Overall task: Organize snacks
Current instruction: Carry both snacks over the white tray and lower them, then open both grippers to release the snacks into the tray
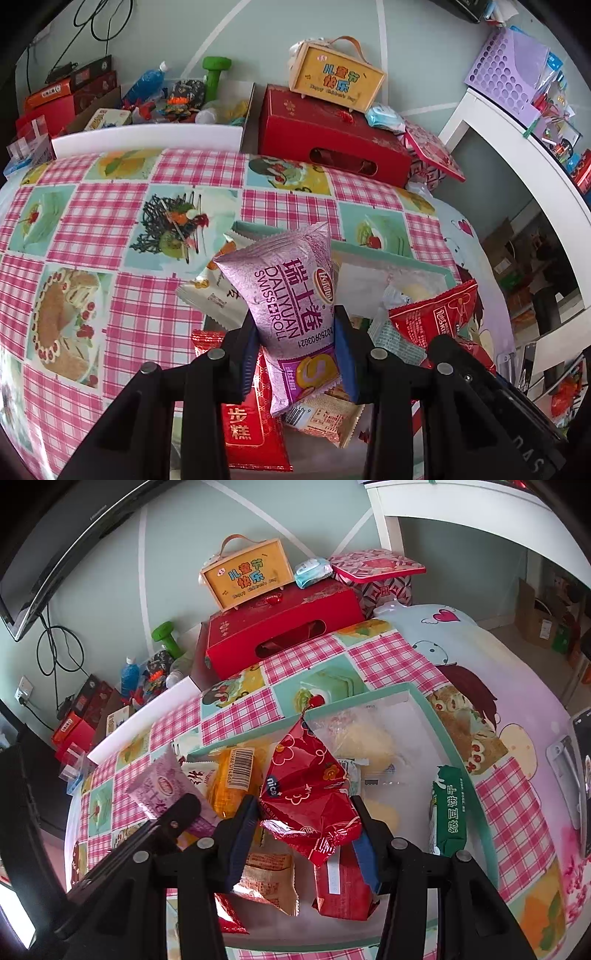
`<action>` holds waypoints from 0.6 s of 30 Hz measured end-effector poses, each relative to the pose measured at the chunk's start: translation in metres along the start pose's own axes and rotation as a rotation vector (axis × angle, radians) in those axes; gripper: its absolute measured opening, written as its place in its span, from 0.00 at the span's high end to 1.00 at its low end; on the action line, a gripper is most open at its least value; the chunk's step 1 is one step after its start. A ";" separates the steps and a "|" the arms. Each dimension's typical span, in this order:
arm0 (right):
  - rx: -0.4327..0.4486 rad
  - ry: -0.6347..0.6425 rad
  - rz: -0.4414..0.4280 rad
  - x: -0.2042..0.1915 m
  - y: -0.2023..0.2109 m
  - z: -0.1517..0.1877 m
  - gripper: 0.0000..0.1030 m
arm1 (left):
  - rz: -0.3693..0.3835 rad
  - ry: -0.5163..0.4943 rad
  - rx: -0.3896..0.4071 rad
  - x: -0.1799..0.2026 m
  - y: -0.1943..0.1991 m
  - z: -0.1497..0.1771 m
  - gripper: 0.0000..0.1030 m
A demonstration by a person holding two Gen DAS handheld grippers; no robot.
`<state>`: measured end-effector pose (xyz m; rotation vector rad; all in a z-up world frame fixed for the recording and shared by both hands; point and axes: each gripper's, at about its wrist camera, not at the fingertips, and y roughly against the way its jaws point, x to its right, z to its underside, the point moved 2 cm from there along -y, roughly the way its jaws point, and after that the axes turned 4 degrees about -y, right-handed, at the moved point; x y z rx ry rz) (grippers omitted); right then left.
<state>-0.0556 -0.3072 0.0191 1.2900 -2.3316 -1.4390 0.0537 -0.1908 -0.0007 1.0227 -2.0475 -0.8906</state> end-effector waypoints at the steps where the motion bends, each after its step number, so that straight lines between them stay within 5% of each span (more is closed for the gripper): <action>1: -0.001 0.000 0.002 0.000 -0.001 0.000 0.49 | -0.002 0.000 -0.003 0.000 -0.001 0.000 0.62; 10: -0.016 -0.011 -0.010 0.002 -0.003 0.000 0.48 | 0.012 0.015 -0.021 -0.001 -0.008 0.002 0.60; 14: -0.020 -0.033 -0.018 0.006 -0.002 -0.001 0.46 | 0.027 0.039 -0.024 -0.006 -0.007 0.002 0.41; 18: -0.018 -0.027 -0.004 0.007 -0.001 -0.002 0.44 | 0.040 0.058 -0.012 -0.010 -0.003 -0.001 0.38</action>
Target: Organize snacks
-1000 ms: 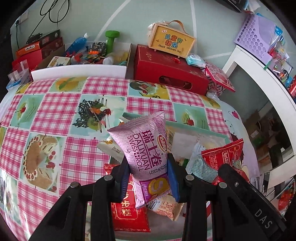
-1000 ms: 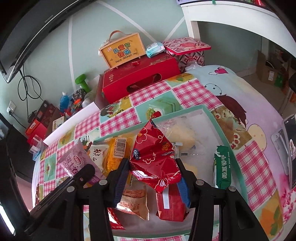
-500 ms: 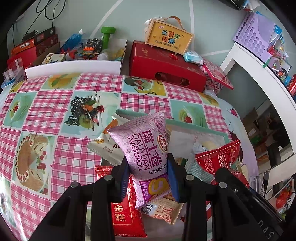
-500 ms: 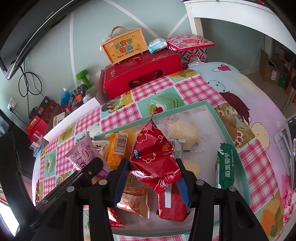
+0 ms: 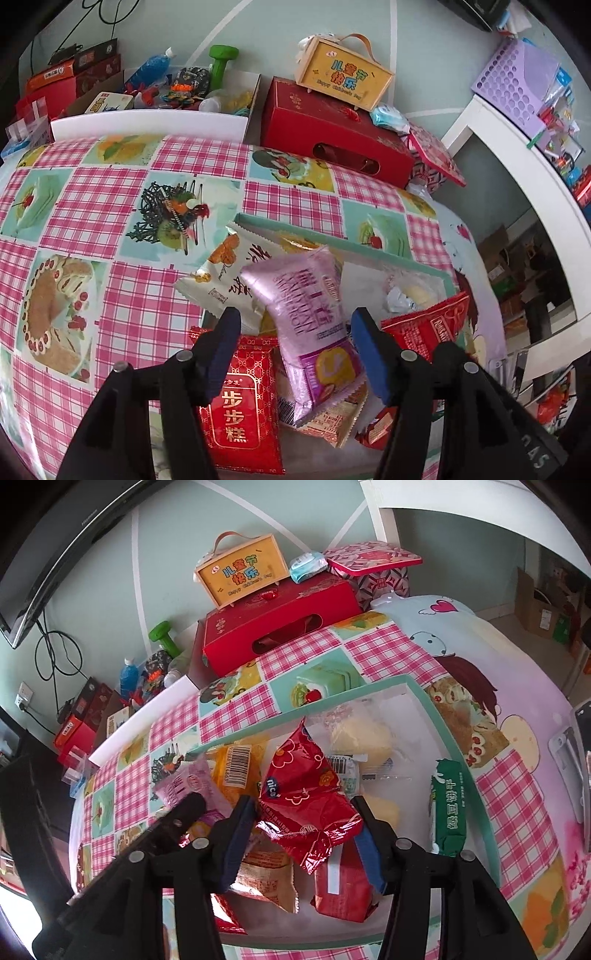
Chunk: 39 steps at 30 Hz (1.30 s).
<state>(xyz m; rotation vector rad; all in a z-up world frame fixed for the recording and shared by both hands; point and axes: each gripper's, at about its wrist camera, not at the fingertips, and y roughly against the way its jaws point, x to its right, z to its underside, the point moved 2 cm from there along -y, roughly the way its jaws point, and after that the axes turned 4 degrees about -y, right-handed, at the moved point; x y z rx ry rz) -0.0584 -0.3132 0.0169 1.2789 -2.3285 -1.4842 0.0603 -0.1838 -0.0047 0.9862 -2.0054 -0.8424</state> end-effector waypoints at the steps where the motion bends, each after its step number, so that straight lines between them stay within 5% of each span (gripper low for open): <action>1: 0.001 0.004 0.001 -0.001 0.001 0.000 0.44 | 0.003 0.003 0.003 0.000 0.001 -0.001 0.38; 7: 0.005 0.024 -0.006 -0.004 0.003 0.000 0.42 | -0.033 0.023 0.002 -0.007 0.012 -0.004 0.35; 9: 0.006 0.023 -0.006 -0.004 0.003 0.000 0.30 | -0.068 0.021 0.003 -0.011 0.016 -0.004 0.33; 15: -0.006 0.022 0.007 -0.002 -0.002 0.001 0.21 | -0.170 0.023 0.018 -0.028 0.027 -0.006 0.28; 28: -0.014 0.058 0.015 -0.008 -0.008 0.004 0.17 | -0.390 -0.028 0.023 -0.056 0.030 -0.007 0.06; 32: 0.003 0.070 0.016 -0.010 -0.007 0.004 0.01 | -0.415 -0.029 0.023 -0.062 0.029 -0.007 0.05; 39: 0.003 0.094 0.002 -0.014 -0.008 0.006 0.00 | -0.469 -0.082 0.009 -0.062 0.027 -0.005 0.05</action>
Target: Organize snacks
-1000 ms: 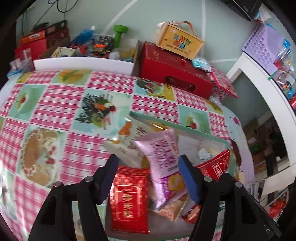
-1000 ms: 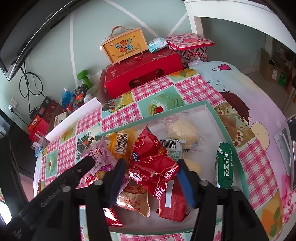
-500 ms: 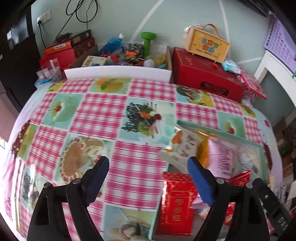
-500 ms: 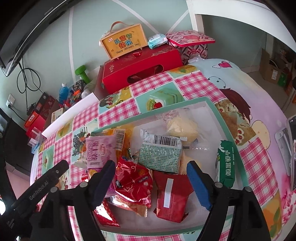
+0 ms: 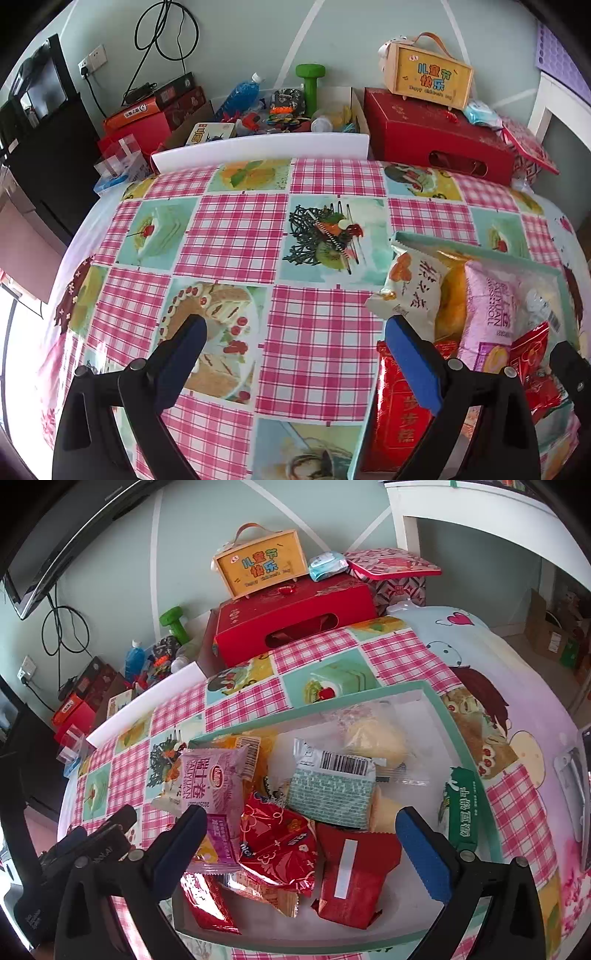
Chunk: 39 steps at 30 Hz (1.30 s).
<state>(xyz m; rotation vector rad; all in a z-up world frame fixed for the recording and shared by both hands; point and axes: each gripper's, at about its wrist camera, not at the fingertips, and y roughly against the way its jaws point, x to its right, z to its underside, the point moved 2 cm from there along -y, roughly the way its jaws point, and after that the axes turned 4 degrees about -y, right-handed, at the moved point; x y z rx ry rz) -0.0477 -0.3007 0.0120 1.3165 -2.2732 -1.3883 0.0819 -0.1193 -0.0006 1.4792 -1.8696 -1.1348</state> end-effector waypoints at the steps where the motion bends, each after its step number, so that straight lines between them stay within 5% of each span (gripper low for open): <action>1: 0.002 0.007 0.004 -0.001 0.000 0.000 0.00 | -0.001 -0.001 -0.003 -0.001 0.000 0.000 0.05; 11: 0.009 0.069 0.002 -0.016 0.005 0.007 0.00 | -0.077 0.023 -0.012 -0.011 0.007 0.007 0.05; 39: 0.051 0.195 0.024 -0.027 0.042 0.067 0.00 | -0.066 0.021 -0.032 -0.031 0.038 0.075 0.06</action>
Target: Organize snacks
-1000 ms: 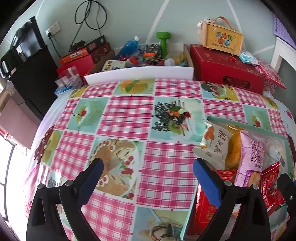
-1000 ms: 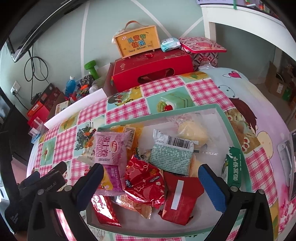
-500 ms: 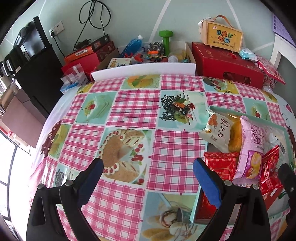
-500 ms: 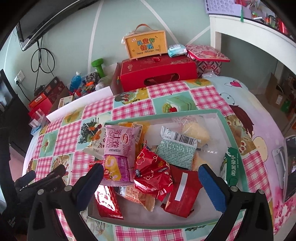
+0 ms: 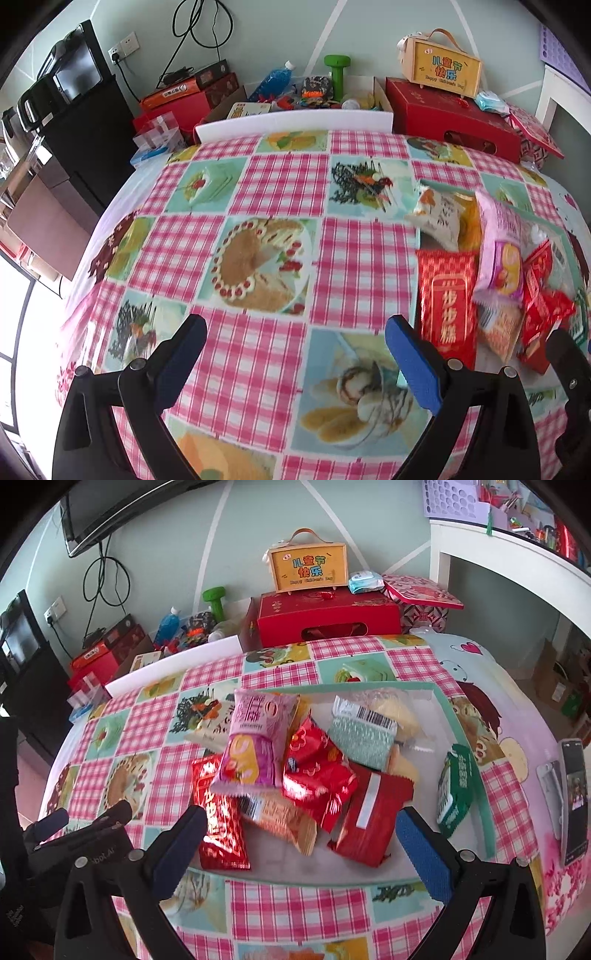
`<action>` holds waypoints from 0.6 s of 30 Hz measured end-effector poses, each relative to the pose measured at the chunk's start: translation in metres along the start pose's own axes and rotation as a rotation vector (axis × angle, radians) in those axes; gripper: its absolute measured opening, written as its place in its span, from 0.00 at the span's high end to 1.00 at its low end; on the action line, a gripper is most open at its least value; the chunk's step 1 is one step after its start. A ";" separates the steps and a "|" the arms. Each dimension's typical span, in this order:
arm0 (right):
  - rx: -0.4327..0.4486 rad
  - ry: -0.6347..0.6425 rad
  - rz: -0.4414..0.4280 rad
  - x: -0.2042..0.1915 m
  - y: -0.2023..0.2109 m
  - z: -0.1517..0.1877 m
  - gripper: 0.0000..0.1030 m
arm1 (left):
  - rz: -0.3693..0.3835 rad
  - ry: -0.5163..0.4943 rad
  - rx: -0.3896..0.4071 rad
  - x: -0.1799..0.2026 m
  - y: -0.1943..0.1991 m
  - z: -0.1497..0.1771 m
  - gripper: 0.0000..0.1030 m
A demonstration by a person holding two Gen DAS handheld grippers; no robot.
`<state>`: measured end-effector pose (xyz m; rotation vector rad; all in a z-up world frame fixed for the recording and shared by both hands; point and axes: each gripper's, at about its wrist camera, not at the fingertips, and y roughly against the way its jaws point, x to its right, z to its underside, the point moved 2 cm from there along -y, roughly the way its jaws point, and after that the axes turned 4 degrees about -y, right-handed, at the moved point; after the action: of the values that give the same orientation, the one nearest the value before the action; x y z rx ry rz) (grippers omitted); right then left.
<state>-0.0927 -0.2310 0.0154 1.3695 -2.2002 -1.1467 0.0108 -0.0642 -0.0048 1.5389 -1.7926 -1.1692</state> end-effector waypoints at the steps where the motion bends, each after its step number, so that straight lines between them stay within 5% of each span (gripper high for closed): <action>1: -0.001 0.003 0.001 0.000 0.000 0.002 0.00 | -0.002 0.000 -0.007 -0.001 -0.001 0.005 0.06; 18: -0.042 0.008 0.012 0.006 -0.004 0.023 0.00 | 0.027 0.009 -0.052 -0.011 -0.006 0.030 0.06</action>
<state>-0.1070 -0.2264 -0.0032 1.3402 -2.1630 -1.1747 -0.0083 -0.0455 -0.0233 1.4839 -1.7574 -1.1848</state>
